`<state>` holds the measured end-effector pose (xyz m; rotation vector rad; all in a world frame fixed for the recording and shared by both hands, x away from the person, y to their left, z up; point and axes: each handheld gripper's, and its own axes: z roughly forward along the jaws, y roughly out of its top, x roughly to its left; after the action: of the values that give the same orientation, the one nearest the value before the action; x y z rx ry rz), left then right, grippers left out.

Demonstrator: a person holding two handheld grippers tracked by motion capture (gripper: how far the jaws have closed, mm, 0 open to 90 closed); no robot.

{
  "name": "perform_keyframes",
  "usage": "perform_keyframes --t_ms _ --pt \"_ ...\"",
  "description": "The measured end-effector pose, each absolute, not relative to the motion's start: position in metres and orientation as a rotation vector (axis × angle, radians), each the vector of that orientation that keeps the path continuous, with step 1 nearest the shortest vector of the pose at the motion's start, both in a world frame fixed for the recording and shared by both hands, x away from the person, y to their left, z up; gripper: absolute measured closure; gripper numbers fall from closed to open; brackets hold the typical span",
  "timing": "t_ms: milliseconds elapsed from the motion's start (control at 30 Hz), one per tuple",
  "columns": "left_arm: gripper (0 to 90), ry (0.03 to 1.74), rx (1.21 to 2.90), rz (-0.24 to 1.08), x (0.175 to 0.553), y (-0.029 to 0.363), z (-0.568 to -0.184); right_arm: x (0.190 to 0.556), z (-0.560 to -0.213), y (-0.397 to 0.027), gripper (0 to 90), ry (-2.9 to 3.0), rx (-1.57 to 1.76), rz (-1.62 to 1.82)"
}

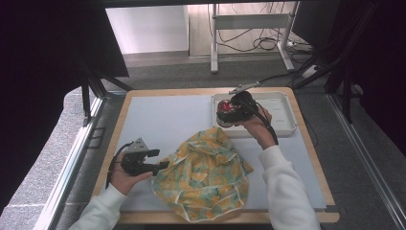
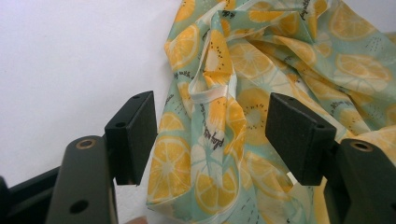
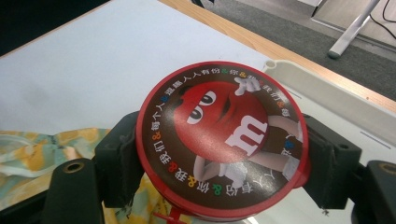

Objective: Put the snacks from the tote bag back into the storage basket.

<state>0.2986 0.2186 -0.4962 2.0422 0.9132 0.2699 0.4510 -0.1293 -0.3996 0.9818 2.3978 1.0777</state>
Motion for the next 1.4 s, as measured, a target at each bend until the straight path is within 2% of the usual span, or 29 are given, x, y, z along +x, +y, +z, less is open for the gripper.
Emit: perform_keyframes --t_ms 967,1400 --pt "34.6 0.906 2.044 0.266 0.299 0.219 -0.496 0.498 -0.452 -0.125 25.3 2.388 1.132 0.979" --pt "34.7 0.901 2.049 0.266 0.298 0.218 -0.497 0.506 -0.473 -0.121 25.2 2.386 1.162 0.927"
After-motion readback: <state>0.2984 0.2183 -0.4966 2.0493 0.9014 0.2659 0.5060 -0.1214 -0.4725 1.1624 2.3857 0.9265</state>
